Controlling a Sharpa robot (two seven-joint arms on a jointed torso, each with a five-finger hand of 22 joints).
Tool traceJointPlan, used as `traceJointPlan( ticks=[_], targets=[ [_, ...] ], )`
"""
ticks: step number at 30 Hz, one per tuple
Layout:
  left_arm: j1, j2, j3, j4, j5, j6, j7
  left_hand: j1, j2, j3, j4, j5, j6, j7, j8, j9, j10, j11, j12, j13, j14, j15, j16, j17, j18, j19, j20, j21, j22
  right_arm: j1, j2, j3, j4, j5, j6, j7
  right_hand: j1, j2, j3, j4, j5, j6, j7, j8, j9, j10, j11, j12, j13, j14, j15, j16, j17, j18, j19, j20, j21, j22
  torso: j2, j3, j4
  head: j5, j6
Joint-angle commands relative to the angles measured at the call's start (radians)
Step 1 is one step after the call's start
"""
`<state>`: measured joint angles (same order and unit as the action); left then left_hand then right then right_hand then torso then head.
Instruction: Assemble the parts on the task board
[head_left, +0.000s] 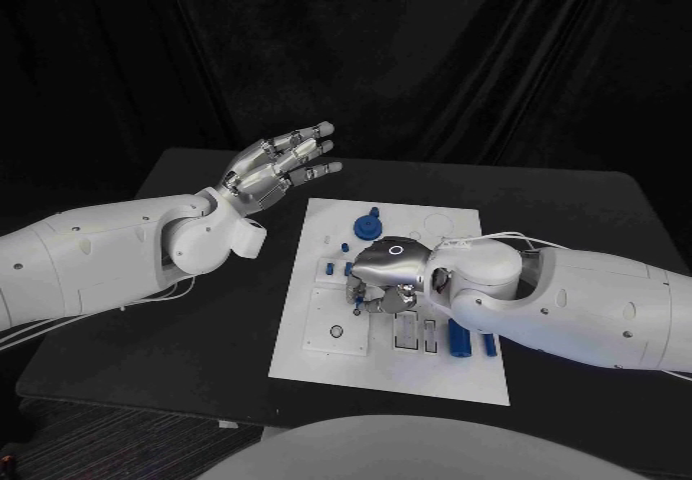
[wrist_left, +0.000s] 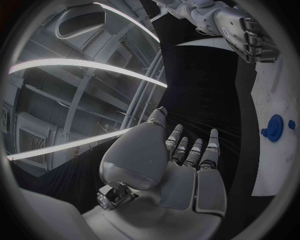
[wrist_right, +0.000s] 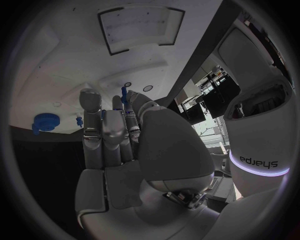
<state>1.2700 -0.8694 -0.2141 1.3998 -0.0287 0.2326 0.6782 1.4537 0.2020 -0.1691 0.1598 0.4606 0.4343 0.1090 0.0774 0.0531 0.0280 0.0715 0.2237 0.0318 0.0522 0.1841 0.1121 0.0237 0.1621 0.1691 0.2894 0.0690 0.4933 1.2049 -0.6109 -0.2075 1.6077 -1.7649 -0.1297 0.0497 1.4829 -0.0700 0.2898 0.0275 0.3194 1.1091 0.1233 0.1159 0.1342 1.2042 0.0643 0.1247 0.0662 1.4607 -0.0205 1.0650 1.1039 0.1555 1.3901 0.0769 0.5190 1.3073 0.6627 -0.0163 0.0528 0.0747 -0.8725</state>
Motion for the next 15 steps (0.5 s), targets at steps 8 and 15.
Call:
traceJointPlan(
  ticks=[8, 15],
  targets=[
    [-0.002, 0.004, 0.001, -0.002, 0.002, 0.021, 0.026, 0.001, 0.009, 0.004, -0.005, 0.005, 0.011, 0.002, 0.007, 0.001, 0.001, 0.01, 0.004, 0.001, 0.005, 0.005, 0.005, 0.002, 0.008, 0.006, 0.002, 0.005, -0.003, -0.011, -0.001, 0.0, 0.003, -0.008, -0.003, -0.007, 0.007, -0.008, 0.007, 0.0, -0.006, -0.001, 0.003, -0.005, -0.002, 0.009, -0.001, 0.0, 0.002, 0.004, 0.001, 0.002, 0.0, -0.012, 0.004, 0.001, 0.004, 0.075, 0.0, -0.0001, -0.0013, 0.002, 0.0],
    [-0.003, 0.008, 0.001, -0.005, 0.002, 0.025, 0.022, 0.002, 0.01, 0.005, -0.006, 0.006, 0.012, 0.002, 0.007, 0.001, 0.001, 0.01, 0.004, 0.001, 0.005, 0.005, 0.006, 0.002, 0.008, 0.006, 0.002, 0.005, -0.002, -0.013, -0.003, 0.0, 0.004, -0.008, -0.001, -0.006, 0.008, -0.009, 0.007, 0.0, -0.007, -0.001, 0.003, -0.005, -0.002, 0.009, -0.001, 0.0, 0.002, 0.002, 0.001, -0.003, -0.005, -0.011, 0.002, 0.001, -0.005, 0.073, 0.0, 0.0003, -0.0008, 0.003, 0.0]
  ],
)
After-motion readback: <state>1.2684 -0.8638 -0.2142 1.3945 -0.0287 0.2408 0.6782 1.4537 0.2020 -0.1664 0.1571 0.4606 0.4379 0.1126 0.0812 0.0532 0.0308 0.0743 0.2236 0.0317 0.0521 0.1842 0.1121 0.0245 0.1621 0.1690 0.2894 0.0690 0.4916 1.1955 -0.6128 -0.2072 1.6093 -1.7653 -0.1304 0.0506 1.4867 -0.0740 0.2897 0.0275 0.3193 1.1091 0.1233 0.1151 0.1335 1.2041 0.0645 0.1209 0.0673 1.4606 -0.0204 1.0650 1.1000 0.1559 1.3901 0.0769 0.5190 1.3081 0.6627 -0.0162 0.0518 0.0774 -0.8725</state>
